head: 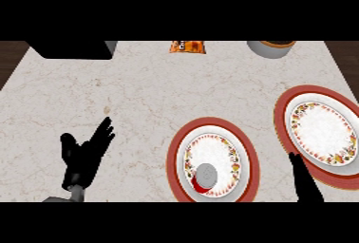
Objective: Pick the can from the plate and place it in the plate
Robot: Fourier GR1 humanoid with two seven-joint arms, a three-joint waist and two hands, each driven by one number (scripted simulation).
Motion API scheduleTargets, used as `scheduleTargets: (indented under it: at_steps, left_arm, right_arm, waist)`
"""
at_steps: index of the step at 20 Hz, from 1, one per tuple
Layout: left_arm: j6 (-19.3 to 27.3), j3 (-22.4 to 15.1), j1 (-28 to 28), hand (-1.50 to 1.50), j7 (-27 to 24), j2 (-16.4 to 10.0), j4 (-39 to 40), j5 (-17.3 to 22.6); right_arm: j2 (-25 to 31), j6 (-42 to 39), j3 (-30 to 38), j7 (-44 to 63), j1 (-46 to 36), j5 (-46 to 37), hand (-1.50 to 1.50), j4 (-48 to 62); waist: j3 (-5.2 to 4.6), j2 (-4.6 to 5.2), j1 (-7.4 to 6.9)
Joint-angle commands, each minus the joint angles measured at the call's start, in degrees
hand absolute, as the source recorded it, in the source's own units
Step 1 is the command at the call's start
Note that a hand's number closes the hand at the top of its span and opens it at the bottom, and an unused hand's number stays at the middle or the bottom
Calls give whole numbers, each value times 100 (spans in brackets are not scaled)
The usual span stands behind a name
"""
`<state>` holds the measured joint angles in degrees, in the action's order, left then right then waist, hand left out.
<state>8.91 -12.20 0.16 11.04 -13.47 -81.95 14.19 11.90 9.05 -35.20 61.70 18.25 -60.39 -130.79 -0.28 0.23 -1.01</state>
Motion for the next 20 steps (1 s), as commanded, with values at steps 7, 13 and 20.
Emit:
scheduleTargets:
  at_steps: [7,13,20]
  left_arm:
    - [159,86,-205,0,203,115,50,-100]
    - [-131,189,-191,0,-137,155,445,-44]
    - [-60,273,41,0,138,31,-90,-21]
  right_arm:
    - [-1174,-696,-760,1806,-1329,-603,-150,1398]
    - [-1181,-380,-749,1973,-1856,-131,-150,1808]
    - [-1185,-495,-626,2016,-1909,-265,-150,2153]
  waist:
    - [21,3,9]
    - [22,0,63]
    - [26,-25,57]
